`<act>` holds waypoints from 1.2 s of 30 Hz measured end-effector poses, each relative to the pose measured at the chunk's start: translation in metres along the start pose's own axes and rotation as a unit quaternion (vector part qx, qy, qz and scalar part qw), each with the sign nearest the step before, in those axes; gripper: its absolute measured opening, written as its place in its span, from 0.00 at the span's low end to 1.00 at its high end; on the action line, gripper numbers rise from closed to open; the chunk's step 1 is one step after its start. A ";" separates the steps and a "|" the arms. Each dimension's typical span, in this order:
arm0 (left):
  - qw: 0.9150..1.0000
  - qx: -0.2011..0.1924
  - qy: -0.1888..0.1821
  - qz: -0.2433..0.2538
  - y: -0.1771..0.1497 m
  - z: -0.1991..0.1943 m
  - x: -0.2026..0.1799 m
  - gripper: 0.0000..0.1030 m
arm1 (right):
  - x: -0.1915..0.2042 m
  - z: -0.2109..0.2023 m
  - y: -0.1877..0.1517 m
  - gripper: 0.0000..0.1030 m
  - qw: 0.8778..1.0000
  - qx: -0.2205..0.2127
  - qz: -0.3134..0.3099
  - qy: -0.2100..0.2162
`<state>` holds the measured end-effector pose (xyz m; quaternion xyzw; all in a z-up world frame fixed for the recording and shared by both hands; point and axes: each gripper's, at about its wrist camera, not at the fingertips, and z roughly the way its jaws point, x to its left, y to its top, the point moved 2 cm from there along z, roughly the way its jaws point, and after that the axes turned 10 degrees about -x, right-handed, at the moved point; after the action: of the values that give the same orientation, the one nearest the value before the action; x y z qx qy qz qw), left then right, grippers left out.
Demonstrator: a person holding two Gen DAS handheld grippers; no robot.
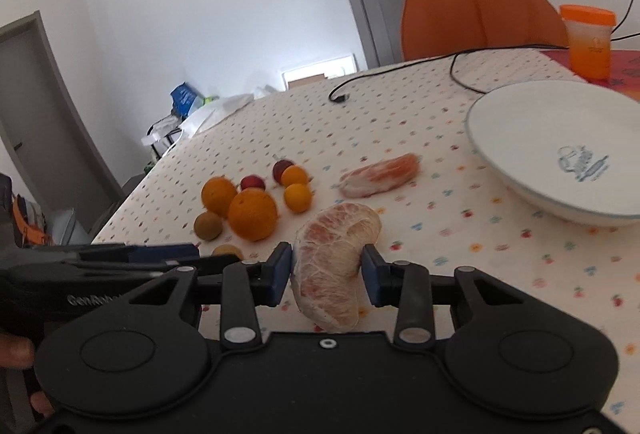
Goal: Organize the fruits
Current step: 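Close the right tool on the pomelo segment while the left tool grasps a small brown fruit, then carry both fruits over the white bowl and open both tools to drop them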
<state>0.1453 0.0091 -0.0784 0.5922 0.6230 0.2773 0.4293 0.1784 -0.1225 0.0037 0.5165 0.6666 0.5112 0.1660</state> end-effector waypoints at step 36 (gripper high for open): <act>0.996 -0.043 -0.041 0.065 0.047 0.027 -0.105 0.23 | -0.097 -0.055 0.038 0.35 0.990 -0.092 0.042 -0.095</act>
<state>0.1845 -0.0906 -0.0295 0.6231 0.5524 0.3069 0.4609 0.1969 -0.2359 0.0293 0.5724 0.5760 0.5255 0.2538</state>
